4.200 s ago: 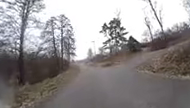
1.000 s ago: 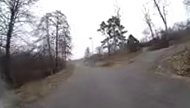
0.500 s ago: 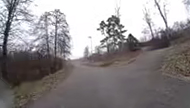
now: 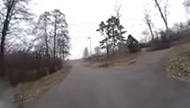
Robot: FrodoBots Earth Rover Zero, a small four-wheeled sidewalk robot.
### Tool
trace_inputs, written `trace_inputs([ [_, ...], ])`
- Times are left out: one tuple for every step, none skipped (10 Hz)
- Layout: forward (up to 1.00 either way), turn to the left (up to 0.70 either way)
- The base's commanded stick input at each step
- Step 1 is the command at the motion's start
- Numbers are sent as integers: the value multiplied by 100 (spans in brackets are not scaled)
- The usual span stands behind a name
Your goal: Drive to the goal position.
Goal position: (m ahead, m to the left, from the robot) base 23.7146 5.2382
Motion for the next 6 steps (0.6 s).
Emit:
trace_inputs([
  [70,0],
  [70,0],
  [70,0],
  [70,0],
  [70,0],
  [70,0],
])
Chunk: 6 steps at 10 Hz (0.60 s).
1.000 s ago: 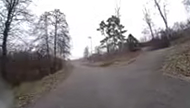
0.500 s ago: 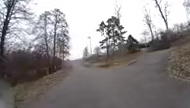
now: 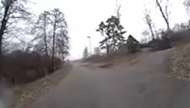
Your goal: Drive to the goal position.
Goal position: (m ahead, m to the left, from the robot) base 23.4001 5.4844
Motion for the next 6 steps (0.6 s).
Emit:
trace_inputs([
  [70,0],
  [70,0],
  [70,0],
  [70,0],
  [70,0],
  [70,0],
])
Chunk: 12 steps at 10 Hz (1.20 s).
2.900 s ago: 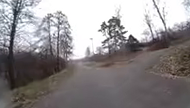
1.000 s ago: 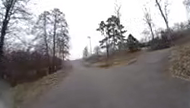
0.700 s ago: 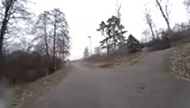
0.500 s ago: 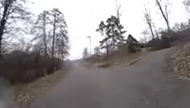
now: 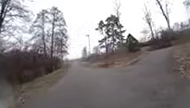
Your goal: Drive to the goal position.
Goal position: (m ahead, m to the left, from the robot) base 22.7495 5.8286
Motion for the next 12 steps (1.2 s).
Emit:
trace_inputs([
  [70,0],
  [70,0],
  [70,0],
  [70,0],
  [70,0],
  [70,0],
  [70,0],
  [70,0],
  [70,0],
  [70,0],
  [70,0],
  [70,0],
])
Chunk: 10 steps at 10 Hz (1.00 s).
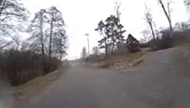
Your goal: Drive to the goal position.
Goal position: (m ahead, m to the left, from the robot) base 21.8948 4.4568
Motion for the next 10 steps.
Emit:
trace_inputs([
  [70,0],
  [70,0],
  [70,0],
  [70,0],
  [70,0],
  [70,0],
  [70,0],
  [70,0],
  [70,0],
  [70,0],
])
